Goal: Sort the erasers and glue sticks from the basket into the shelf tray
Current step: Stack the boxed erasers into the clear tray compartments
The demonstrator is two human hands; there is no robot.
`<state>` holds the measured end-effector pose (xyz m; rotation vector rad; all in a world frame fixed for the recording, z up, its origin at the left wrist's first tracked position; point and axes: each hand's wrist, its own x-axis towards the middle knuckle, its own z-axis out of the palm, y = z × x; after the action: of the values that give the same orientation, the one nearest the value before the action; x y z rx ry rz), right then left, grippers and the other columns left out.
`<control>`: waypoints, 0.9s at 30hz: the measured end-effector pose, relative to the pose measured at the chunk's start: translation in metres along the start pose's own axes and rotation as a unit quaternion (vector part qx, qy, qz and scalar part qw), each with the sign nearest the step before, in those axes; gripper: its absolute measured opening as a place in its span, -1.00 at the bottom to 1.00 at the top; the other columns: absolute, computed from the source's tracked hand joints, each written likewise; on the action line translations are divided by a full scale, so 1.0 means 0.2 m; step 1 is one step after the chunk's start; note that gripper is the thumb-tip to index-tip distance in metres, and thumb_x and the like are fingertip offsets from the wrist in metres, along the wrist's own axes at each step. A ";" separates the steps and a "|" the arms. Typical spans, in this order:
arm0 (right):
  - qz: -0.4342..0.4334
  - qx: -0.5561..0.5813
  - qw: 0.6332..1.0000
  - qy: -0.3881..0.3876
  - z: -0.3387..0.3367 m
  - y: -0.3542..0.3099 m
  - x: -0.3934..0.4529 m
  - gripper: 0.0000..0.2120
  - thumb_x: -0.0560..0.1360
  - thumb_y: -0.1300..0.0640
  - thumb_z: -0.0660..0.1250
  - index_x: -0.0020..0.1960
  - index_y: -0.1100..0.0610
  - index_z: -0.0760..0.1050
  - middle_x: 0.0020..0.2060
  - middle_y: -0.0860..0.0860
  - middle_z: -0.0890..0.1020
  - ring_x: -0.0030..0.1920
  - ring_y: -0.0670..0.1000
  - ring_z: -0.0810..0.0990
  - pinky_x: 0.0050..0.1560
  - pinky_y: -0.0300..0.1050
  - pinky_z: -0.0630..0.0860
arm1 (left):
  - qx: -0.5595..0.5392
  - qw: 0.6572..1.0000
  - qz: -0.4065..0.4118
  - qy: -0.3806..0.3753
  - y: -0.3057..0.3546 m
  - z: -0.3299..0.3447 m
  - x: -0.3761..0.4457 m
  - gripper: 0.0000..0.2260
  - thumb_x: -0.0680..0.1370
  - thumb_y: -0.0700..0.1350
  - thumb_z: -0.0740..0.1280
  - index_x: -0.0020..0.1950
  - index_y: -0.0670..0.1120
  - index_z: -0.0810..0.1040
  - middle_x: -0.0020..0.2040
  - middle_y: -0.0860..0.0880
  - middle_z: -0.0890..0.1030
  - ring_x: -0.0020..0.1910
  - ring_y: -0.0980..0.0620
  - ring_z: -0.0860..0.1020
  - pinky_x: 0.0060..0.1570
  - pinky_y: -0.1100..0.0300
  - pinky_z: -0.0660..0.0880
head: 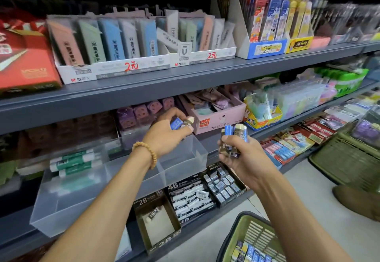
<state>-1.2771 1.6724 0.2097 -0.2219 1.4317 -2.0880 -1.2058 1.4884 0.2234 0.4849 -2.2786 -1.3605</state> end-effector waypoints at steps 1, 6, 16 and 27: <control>0.002 -0.001 1.000 0.007 -0.03 0.01 0.01 -0.85 0.48 0.32 0.39 0.00 0.22 0.46 -0.12 0.19 0.54 -0.27 0.01 0.55 -0.34 -0.19 0.58 | -0.001 1.000 -0.005 0.001 -0.01 0.01 0.02 -0.87 0.49 -0.14 0.42 -0.09 0.05 0.51 -0.17 0.04 0.60 -0.33 0.10 0.52 -0.16 0.13 0.56; 0.015 -0.016 0.999 0.033 -0.12 0.03 0.05 -0.82 0.47 0.30 0.42 0.03 0.21 0.48 -0.05 0.21 0.53 -0.22 0.03 0.55 -0.33 -0.18 0.57 | 0.093 0.995 0.006 -0.031 -0.05 0.04 0.09 -0.86 0.50 -0.12 0.40 -0.12 0.08 0.48 -0.20 0.09 0.57 -0.28 0.11 0.48 -0.21 0.23 0.44; 0.007 -0.025 1.000 0.016 -0.19 0.01 0.16 -0.84 0.49 0.29 0.41 0.05 0.23 0.48 -0.07 0.20 0.53 -0.25 0.02 0.55 -0.31 -0.18 0.58 | 0.255 0.966 0.019 -0.046 -0.08 0.09 0.19 -0.74 0.32 -0.16 0.57 -0.23 0.00 0.49 -0.26 0.11 0.55 -0.26 0.04 0.47 -0.32 0.28 0.38; 0.027 -0.023 0.999 0.001 -0.17 0.06 0.19 -0.82 0.49 0.29 0.40 0.07 0.24 0.50 -0.09 0.19 0.54 -0.26 -0.01 0.57 -0.33 -0.20 0.58 | 0.345 0.936 0.014 -0.068 -0.13 0.12 0.21 -0.66 0.26 0.00 0.60 -0.21 0.09 0.44 -0.07 0.08 0.55 -0.04 -0.02 0.47 -0.06 0.09 0.47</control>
<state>-1.3199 1.6756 0.1786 -0.1976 1.4719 -2.0128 -1.2518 1.4744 0.1986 0.5780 -2.8392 -0.5483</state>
